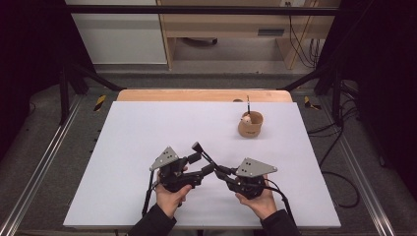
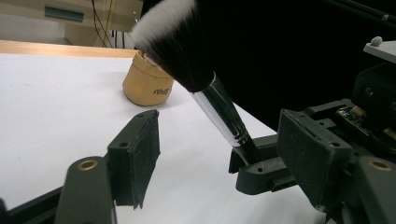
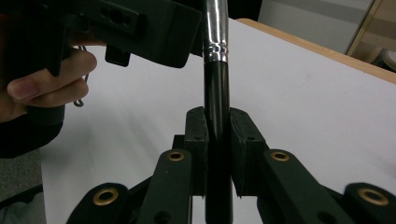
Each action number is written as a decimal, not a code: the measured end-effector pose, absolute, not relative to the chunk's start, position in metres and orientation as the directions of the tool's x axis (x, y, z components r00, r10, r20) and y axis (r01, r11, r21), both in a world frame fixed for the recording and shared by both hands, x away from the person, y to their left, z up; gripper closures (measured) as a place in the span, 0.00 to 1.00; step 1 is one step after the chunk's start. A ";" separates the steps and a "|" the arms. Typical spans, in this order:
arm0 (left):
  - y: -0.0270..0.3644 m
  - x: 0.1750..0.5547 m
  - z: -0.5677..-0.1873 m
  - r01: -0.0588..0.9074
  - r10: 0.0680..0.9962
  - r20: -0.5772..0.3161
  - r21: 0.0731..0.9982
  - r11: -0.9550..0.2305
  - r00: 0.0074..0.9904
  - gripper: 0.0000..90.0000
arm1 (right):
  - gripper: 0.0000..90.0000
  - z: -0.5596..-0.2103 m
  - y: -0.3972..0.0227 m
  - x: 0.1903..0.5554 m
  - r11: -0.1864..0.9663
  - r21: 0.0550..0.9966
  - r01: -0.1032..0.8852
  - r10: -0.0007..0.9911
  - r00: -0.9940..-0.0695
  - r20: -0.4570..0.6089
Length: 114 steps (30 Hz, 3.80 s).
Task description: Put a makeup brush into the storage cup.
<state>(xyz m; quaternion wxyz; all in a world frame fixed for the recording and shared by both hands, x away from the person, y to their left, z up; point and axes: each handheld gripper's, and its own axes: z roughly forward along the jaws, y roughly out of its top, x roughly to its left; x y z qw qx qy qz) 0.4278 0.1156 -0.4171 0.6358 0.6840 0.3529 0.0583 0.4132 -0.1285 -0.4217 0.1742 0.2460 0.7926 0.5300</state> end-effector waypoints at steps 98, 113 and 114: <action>0.102 0.410 -0.405 0.358 0.574 -0.257 0.931 -0.067 0.777 0.85 | 0.88 -0.423 -0.111 0.409 0.289 0.917 0.276 0.555 -0.828 0.074; 0.108 0.411 -0.400 0.321 0.572 -0.224 0.944 -0.073 0.789 0.56 | 0.88 -0.424 -0.120 0.413 0.269 0.918 0.292 0.589 -0.804 0.083; 0.109 0.411 -0.399 0.316 0.572 -0.218 0.945 -0.077 0.791 0.54 | 0.88 -0.424 -0.121 0.413 0.266 0.918 0.295 0.592 -0.802 0.086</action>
